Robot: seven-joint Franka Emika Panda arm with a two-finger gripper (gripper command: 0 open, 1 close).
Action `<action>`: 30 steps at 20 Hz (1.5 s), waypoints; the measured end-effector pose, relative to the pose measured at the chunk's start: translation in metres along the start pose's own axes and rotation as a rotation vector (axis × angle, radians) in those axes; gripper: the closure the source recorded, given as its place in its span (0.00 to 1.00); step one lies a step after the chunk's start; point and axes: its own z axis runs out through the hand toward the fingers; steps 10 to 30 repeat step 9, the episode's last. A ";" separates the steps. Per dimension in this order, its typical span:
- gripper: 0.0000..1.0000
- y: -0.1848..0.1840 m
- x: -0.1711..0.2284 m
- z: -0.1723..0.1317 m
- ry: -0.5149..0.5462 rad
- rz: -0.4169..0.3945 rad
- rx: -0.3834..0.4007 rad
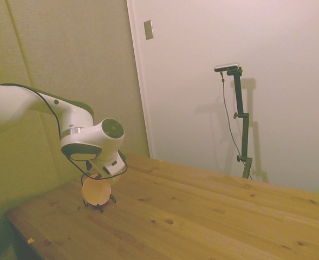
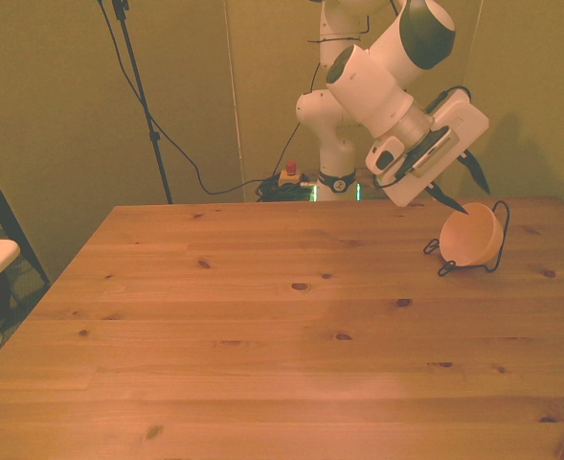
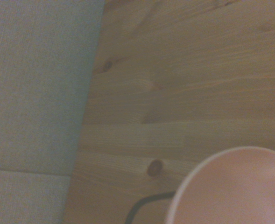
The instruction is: Load the bowl
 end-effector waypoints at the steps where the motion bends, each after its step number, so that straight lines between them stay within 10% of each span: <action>1: 0.00 0.004 -0.002 -0.011 0.021 0.011 -0.016; 9: 0.00 0.022 -0.035 -0.116 0.322 0.099 -0.173; 30: 0.00 0.022 -0.035 -0.116 0.322 0.099 -0.173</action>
